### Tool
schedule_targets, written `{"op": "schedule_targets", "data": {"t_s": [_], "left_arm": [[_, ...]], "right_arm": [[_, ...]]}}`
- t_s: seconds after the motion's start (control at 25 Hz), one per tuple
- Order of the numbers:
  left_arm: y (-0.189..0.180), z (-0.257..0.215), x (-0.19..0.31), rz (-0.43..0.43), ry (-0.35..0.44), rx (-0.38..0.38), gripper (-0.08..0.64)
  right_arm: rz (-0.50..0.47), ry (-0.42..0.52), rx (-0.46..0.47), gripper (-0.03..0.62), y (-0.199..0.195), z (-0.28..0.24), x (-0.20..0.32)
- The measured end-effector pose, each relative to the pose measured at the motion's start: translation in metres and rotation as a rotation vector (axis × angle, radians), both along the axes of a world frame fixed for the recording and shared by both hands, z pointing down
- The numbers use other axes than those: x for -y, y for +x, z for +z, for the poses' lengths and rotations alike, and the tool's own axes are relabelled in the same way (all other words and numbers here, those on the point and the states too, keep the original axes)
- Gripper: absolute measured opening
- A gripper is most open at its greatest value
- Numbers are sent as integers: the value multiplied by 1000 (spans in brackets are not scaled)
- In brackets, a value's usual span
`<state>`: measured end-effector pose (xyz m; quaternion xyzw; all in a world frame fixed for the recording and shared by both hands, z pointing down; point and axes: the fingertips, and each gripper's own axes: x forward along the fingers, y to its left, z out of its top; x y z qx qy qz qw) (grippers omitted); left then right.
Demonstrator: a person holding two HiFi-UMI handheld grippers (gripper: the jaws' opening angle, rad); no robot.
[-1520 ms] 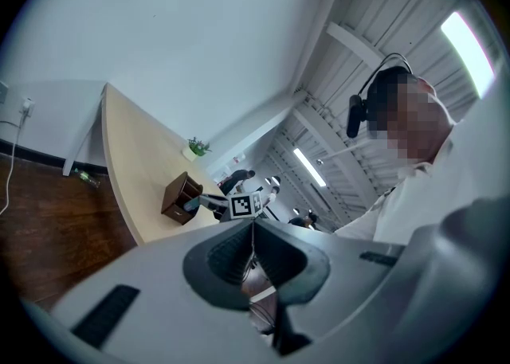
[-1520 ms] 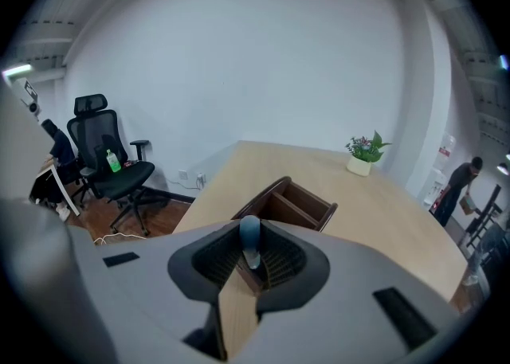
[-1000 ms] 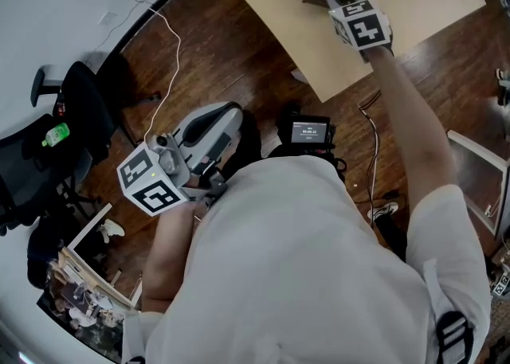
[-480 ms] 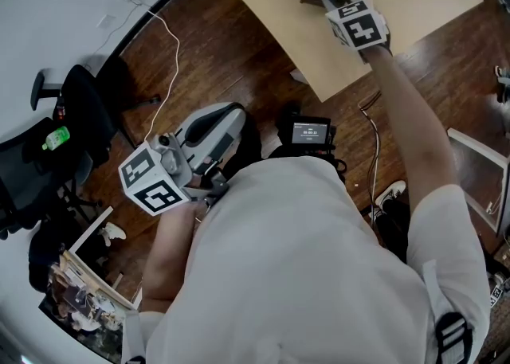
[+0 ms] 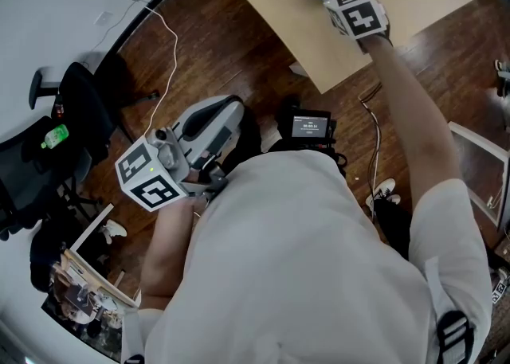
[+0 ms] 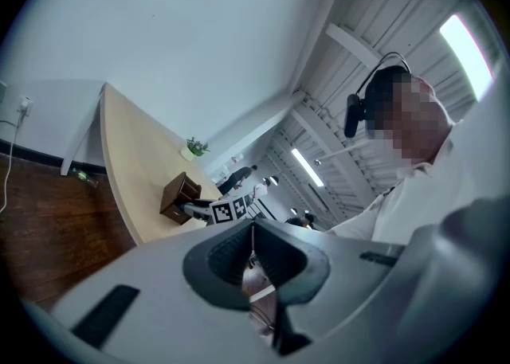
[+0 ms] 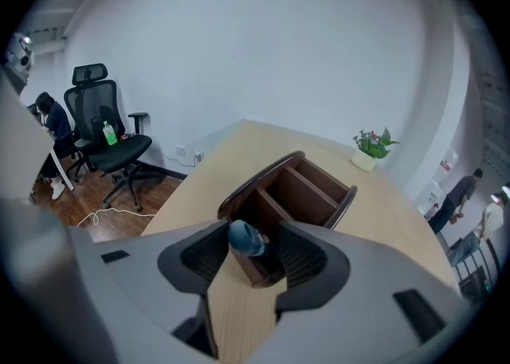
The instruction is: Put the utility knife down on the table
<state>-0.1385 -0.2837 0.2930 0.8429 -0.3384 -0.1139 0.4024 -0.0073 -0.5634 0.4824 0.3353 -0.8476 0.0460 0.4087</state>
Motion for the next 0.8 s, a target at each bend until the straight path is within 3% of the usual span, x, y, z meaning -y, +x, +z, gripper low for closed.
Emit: {"op": "schedule_targets", "data": {"t_s": [0.44,0.8], "left_arm": [[7,-4,0,46,20,-21,3],[17,-10,3,115,37,-41,3]], "right_arm": [[71,34,123,176,11,-41,-20],[124,30,107,176,35,-46,-45]]}}
